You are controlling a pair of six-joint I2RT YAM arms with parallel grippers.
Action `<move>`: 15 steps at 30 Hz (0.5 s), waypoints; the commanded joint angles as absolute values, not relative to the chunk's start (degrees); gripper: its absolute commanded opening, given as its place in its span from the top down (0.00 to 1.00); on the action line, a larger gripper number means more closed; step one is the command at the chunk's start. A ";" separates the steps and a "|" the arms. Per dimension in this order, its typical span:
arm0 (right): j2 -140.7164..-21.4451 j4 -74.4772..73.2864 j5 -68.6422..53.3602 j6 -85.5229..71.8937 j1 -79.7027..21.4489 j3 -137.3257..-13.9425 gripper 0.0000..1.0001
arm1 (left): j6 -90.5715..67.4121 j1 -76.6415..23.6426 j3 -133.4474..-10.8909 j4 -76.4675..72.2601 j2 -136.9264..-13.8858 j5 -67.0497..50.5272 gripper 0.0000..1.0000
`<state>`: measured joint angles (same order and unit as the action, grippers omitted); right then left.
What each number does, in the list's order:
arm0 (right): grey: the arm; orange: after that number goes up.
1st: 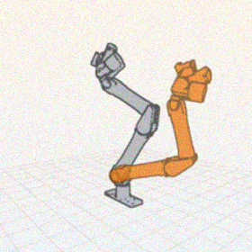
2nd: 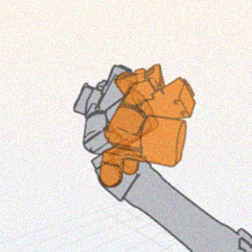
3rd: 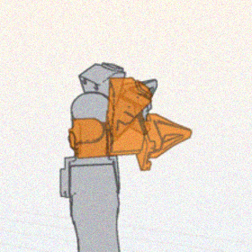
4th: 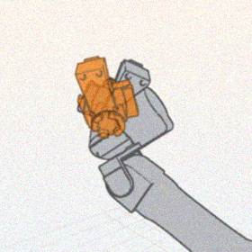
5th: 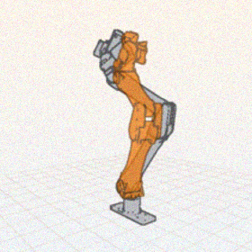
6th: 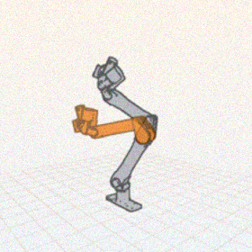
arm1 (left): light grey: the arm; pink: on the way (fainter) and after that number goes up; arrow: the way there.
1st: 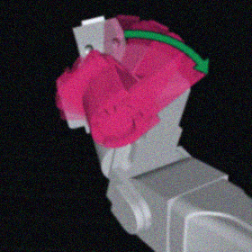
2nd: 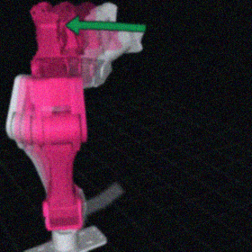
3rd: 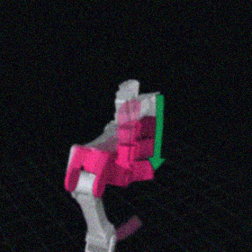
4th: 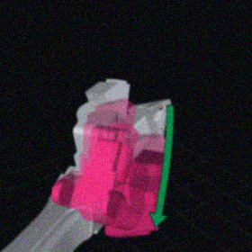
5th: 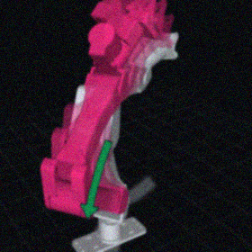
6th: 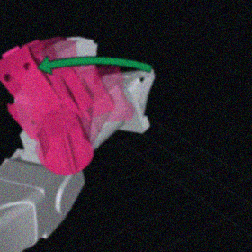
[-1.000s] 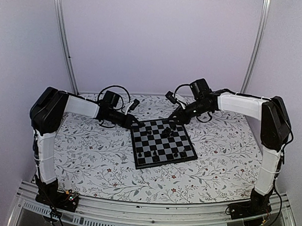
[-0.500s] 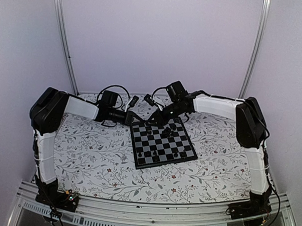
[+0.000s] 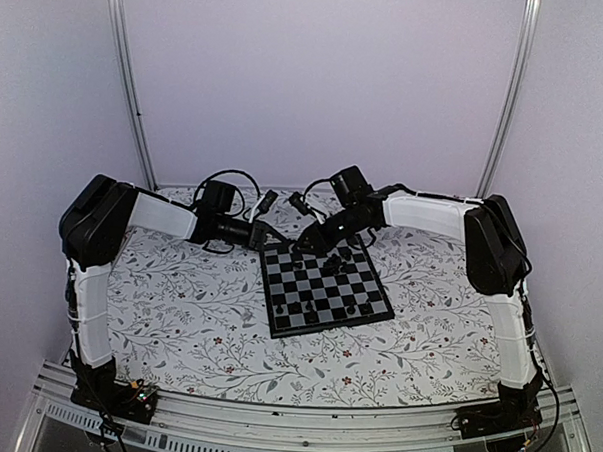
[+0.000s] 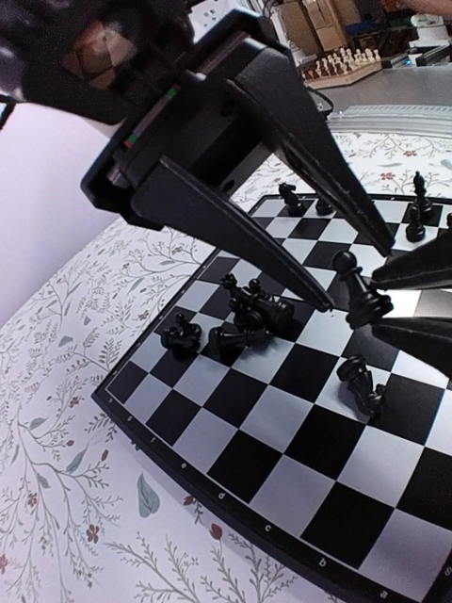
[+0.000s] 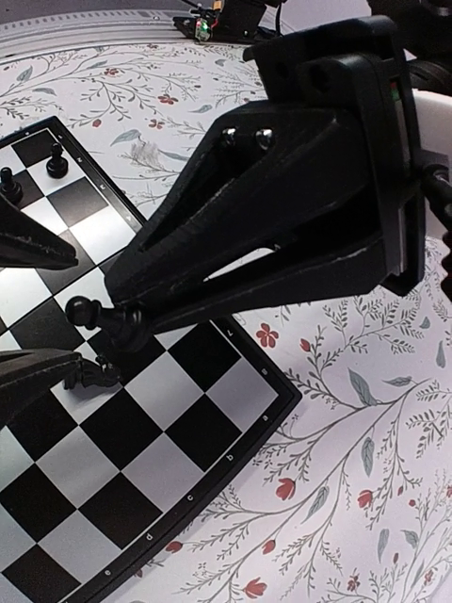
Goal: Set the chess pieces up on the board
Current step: Place the chess piece on the chessboard.
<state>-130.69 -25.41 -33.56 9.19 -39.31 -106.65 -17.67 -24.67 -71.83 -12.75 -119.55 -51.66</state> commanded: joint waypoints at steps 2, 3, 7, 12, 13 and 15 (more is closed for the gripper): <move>-132.03 -24.17 -32.78 8.54 -39.20 -109.43 0.69 | -17.77 -24.74 -71.50 -14.03 -119.57 -52.93 0.87; -132.02 -24.06 -32.76 8.53 -39.20 -109.57 0.69 | -17.68 -24.71 -71.54 -13.96 -119.69 -52.99 0.87; -131.88 -23.69 -32.71 8.40 -39.20 -110.03 0.69 | -17.67 -24.90 -71.62 -13.81 -119.88 -53.43 0.87; -132.38 -23.74 -33.04 8.11 -39.20 -110.13 0.73 | -17.56 -25.00 -71.89 -13.87 -119.98 -53.83 0.87; -132.51 -23.69 -32.93 8.03 -39.18 -110.09 0.74 | -17.56 -25.04 -71.96 -13.86 -120.03 -53.98 0.87; -132.59 -23.60 -32.67 8.00 -39.20 -110.13 0.76 | -17.56 -25.06 -72.11 -13.84 -120.21 -54.41 0.87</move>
